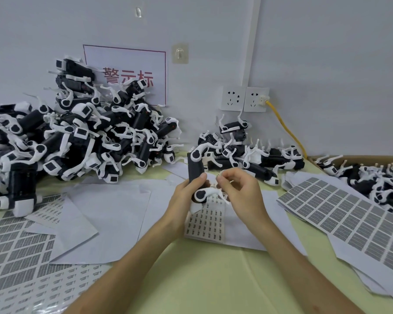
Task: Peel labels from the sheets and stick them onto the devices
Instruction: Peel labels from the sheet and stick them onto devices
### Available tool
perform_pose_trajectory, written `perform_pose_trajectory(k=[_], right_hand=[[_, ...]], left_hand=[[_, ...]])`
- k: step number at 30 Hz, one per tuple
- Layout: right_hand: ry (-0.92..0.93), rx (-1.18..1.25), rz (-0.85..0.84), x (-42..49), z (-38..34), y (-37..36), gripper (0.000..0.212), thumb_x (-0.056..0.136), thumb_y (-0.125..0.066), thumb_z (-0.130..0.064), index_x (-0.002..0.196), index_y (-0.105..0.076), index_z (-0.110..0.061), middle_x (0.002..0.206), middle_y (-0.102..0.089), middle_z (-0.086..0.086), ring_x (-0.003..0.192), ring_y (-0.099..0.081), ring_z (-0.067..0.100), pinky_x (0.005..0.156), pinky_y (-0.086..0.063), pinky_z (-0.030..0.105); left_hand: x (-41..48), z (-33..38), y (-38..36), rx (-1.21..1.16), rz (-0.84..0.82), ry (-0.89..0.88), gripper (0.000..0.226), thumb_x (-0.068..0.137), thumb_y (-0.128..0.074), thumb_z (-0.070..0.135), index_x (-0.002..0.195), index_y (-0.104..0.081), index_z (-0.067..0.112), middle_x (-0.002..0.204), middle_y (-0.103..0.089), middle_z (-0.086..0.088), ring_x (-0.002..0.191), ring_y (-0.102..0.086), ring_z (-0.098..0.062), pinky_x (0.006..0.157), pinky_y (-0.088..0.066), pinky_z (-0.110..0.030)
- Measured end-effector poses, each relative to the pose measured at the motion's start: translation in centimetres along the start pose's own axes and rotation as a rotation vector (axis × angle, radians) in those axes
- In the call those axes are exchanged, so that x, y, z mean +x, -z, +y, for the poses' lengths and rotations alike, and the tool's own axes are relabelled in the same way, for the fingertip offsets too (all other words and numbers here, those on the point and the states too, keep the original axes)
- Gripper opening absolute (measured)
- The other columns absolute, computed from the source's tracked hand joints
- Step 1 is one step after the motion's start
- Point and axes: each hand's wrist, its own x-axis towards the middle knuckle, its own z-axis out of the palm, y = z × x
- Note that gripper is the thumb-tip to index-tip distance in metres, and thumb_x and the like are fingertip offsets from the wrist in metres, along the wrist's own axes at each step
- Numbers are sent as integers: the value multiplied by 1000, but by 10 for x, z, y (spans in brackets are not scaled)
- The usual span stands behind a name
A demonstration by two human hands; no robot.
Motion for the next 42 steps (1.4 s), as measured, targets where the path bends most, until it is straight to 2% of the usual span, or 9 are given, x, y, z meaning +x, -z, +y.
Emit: perform_pose_trajectory(k=[4, 7, 16, 19, 21, 28, 32, 36, 42], right_hand=[[21, -31, -14, 1, 0, 0, 10, 96, -70, -15, 87, -70, -20, 82, -71, -12, 81, -66, 6, 73, -52, 22], [-5, 4, -33, 4, 0, 2, 7, 96, -69, -16, 90, -71, -20, 86, -72, -12, 87, -66, 6, 78, -52, 20], [-65, -8, -167, 4, 1, 0, 18, 100, -63, -13, 84, -68, -19, 73, -65, -17, 73, -60, 0, 74, -49, 23], [-71, -37, -162, 3, 2, -1, 19, 99, -64, -15, 82, -68, -20, 71, -65, -13, 74, -62, 5, 72, -51, 24], [-65, -54, -154, 3, 2, -1, 18, 99, -64, -16, 82, -68, -20, 69, -66, -12, 72, -63, 4, 71, -53, 23], [-71, -55, -137, 2, 3, -2, 16, 99, -65, -18, 83, -68, -20, 67, -66, -11, 67, -64, 3, 65, -50, 15], [-49, -79, -113, 1, 3, -3, 16, 98, -66, -18, 82, -68, -21, 72, -67, -13, 67, -65, 5, 65, -50, 16], [-53, -89, -113, 1, 3, -4, 18, 98, -66, -18, 81, -68, -24, 73, -68, -14, 68, -66, 6, 67, -52, 20], [-58, -90, -98, 0, 3, -4, 18, 98, -66, -19, 81, -67, -24, 75, -67, -16, 67, -66, 5, 65, -48, 17]], left_hand=[[1, -2, 0, -38, -12, 73, 47, 96, -67, 49, 117, -63, 7, 104, -75, -10, 84, -73, -27, 65, -60, -37], [2, -8, -3, 11, 15, 83, 43, 97, -67, 43, 127, -61, 13, 111, -73, -9, 81, -72, -29, 58, -57, -35], [-3, -15, -9, 152, -18, 67, 36, 102, -62, 43, 134, -59, 26, 117, -76, -5, 91, -74, -16, 69, -58, -29], [-4, -15, -9, 205, -13, 30, 37, 102, -60, 45, 135, -57, 28, 124, -73, 1, 109, -71, -12, 79, -55, -25], [-5, -16, -10, 202, -13, 18, 38, 102, -61, 46, 135, -56, 27, 125, -71, 0, 112, -69, -15, 70, -56, -20], [-1, -23, -8, 208, -32, -34, 37, 102, -62, 44, 134, -53, 25, 131, -67, -8, 107, -69, -13, 63, -53, -10], [1, -28, -8, 278, 8, -57, 28, 102, -62, 43, 122, -52, 27, 126, -64, -8, 86, -65, 10, 57, -49, -7], [4, -32, -9, 340, 53, -76, 30, 102, -62, 43, 120, -51, 21, 118, -62, -12, 77, -63, 5, 55, -50, -13], [4, -32, -10, 389, 78, -109, 31, 102, -62, 41, 120, -51, 18, 103, -61, 0, 74, -62, 9, 54, -52, -17]])
